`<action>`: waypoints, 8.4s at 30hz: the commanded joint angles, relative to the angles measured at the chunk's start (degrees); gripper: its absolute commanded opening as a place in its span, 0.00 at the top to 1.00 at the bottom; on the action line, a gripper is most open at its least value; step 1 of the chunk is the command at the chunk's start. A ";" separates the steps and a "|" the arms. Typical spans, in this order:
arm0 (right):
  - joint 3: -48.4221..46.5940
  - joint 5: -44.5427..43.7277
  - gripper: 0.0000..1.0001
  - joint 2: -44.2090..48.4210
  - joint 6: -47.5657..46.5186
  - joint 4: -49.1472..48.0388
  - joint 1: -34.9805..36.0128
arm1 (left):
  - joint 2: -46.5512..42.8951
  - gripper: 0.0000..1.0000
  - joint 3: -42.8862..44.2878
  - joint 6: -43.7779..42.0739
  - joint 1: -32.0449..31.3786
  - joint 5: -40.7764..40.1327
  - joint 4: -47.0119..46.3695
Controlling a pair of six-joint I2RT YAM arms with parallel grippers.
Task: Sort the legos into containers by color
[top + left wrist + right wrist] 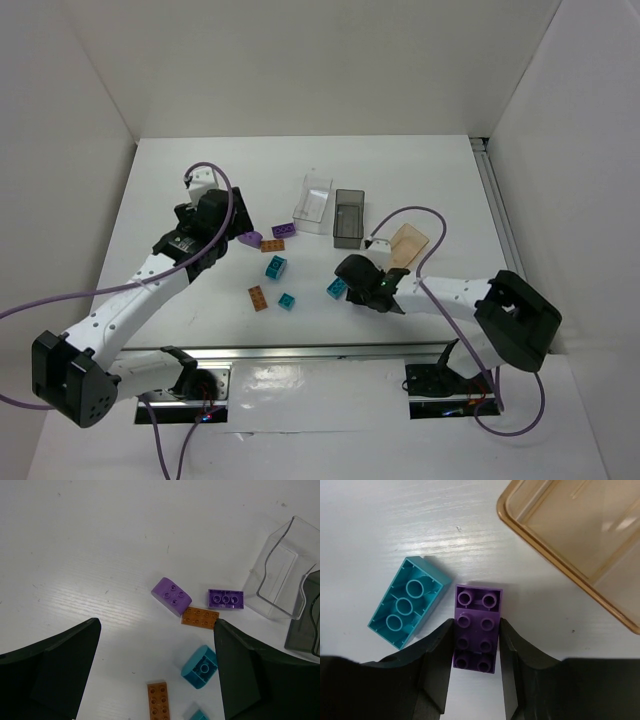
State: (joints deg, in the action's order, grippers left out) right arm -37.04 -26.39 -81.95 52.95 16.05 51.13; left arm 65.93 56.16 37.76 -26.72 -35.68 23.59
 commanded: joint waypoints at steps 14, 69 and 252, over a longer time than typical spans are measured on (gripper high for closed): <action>-25.62 -7.36 0.76 -3.29 -20.42 0.48 -10.60 | 0.78 0.00 1.23 1.18 6.07 6.41 1.81; -61.83 16.02 0.02 -47.41 -6.10 0.46 -4.46 | -6.25 0.00 3.78 1.97 8.18 1.58 10.24; -17.04 2.90 0.05 23.77 -16.74 21.31 -20.82 | 57.65 0.34 56.61 -4.54 -12.30 34.10 1.72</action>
State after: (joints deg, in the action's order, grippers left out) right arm -57.60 -28.82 -58.89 35.29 37.10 29.76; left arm 126.78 111.11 33.32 -38.72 -1.65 25.74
